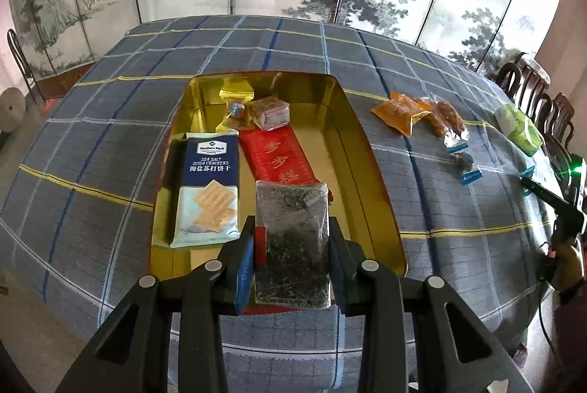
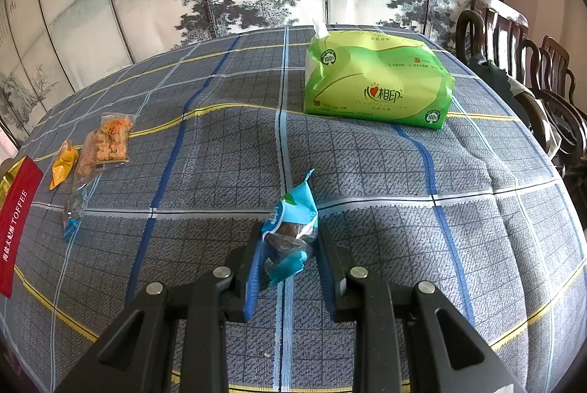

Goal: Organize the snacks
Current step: 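Carry the seed bag into the gold tray and open the left gripper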

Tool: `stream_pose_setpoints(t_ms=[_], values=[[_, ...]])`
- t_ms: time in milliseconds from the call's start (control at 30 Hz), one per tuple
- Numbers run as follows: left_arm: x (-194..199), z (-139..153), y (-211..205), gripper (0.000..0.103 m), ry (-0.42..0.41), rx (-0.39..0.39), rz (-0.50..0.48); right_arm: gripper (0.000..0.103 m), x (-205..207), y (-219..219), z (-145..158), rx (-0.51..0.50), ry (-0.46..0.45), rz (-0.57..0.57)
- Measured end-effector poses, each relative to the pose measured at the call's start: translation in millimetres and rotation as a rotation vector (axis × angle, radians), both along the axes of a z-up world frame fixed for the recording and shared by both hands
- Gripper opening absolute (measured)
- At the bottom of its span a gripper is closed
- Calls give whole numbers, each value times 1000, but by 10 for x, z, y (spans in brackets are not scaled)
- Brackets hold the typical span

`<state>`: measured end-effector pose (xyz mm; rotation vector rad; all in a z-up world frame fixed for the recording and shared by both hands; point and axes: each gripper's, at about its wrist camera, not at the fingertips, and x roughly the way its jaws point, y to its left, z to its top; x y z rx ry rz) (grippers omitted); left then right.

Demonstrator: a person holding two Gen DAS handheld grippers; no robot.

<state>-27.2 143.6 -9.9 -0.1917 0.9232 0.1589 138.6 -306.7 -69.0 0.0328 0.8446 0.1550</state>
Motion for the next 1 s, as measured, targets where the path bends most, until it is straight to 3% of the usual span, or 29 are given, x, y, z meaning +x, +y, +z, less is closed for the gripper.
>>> stream_pose_setpoints(t_ms=[1000], values=[[96, -212, 30, 31, 59, 53, 16, 27, 5, 12, -5, -2, 0, -1]])
